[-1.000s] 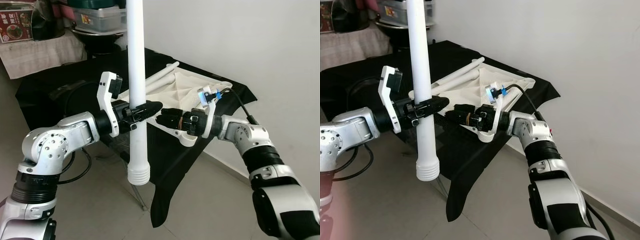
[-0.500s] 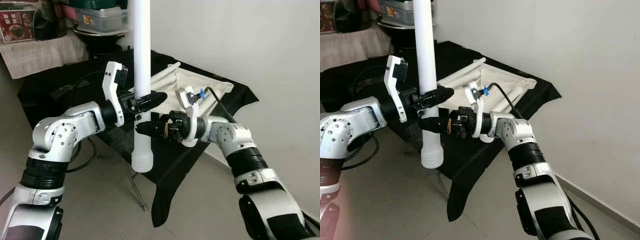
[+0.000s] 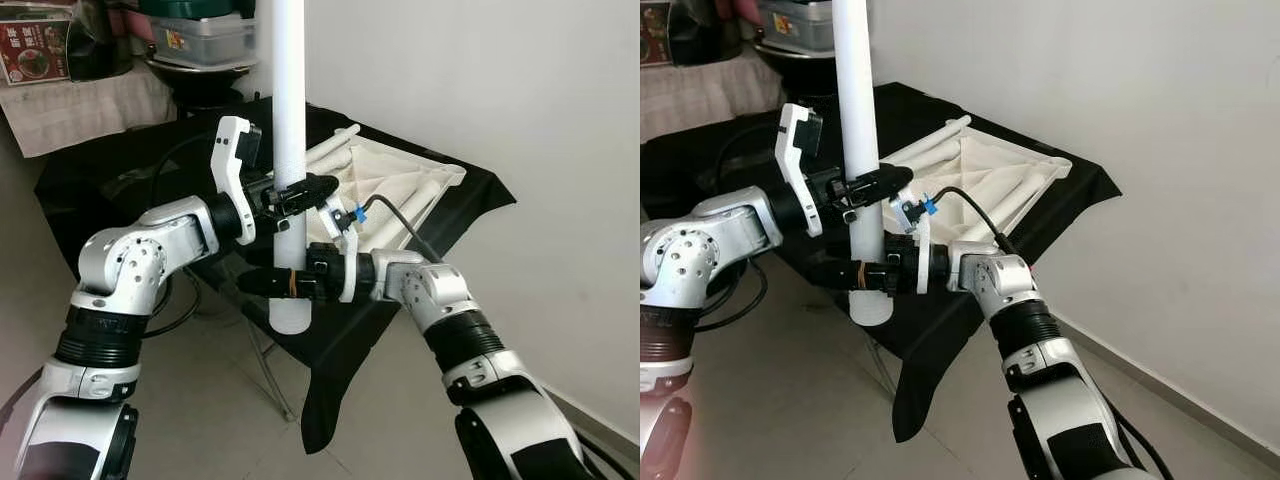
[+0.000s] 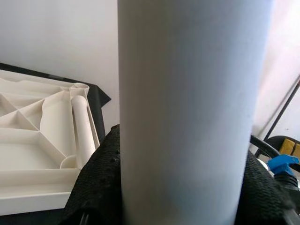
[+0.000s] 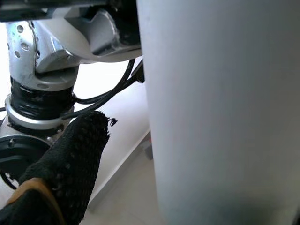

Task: Building children table

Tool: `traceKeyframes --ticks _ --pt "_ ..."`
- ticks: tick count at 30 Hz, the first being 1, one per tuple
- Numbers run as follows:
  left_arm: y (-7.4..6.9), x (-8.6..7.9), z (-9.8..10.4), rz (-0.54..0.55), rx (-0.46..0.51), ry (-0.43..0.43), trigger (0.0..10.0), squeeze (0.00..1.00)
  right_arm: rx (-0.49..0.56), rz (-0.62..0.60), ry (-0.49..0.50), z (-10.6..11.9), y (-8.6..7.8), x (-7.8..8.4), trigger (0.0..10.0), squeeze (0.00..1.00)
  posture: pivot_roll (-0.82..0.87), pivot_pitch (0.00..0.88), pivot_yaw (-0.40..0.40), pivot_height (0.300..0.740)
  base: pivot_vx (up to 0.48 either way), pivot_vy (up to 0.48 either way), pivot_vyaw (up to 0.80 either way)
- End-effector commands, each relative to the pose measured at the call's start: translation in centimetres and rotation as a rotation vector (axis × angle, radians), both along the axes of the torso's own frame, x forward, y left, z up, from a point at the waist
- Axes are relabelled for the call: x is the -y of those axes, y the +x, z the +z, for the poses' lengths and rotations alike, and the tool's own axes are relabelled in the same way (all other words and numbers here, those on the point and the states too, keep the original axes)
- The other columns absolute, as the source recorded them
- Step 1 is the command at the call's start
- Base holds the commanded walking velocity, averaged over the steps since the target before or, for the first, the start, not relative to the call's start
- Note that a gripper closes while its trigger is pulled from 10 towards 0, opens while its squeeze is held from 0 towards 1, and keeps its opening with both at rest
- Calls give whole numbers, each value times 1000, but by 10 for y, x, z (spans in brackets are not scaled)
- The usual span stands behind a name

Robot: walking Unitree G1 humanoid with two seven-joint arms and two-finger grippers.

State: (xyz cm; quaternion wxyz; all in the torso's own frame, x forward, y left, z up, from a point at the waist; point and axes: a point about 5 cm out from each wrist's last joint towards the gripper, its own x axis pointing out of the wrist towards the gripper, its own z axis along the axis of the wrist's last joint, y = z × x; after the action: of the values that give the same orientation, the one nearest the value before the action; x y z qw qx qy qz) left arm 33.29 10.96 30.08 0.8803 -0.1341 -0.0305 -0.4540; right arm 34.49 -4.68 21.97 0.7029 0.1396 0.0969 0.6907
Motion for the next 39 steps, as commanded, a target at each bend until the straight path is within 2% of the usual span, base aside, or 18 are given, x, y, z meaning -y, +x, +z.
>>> traceKeyframes --ticks 1,13,16,22,27,28,30,31,37,38,39 --pt "-3 11 8 -45 39 -16 10000 0 29 12 12 8 -1 -8 10000 0 44 7 -81 740 0 0 0" --pt "-3 13 15 -47 64 -35 10000 0 21 -94 -75 -2 9 -9 10000 0 43 0 -79 740 0 0 0" --pt "-3 14 18 -57 75 -33 10000 0 32 -138 -133 -7 13 -9 10000 0 43 0 -80 740 0 0 0" --pt "-5 13 17 -59 78 -28 10000 0 31 -176 -150 -6 18 -2 10000 0 44 0 -80 740 0 0 0" --pt "-5 12 18 -57 81 -31 10000 0 39 -149 -139 -4 16 -4 10000 0 41 0 -80 740 0 0 0" --pt "-5 13 19 -58 82 -32 10000 0 43 -132 -131 -2 15 -7 6980 0 41 0 -78 740 0 0 0" --pt "-5 13 19 -59 83 -33 10000 0 45 -122 -126 -2 14 -8 6980 0 41 0 -78 740 0 0 0" --pt "-6 14 20 -64 84 -34 10000 0 49 -89 -109 1 11 -12 10000 0 43 0 -78 740 0 0 0" --pt "-7 16 21 -77 91 -30 10000 0 57 -18 -82 6 3 -21 10000 0 42 0 -75 740 0 0 0" --pt "-8 16 21 -77 92 -29 10000 0 58 -7 -80 6 2 -22 2902 0 42 0 -75 740 0 0 0" --pt "-7 16 21 -75 93 -29 10000 0 56 -3 -88 4 1 -23 0 0 41 0 -77 740 0 0 0"
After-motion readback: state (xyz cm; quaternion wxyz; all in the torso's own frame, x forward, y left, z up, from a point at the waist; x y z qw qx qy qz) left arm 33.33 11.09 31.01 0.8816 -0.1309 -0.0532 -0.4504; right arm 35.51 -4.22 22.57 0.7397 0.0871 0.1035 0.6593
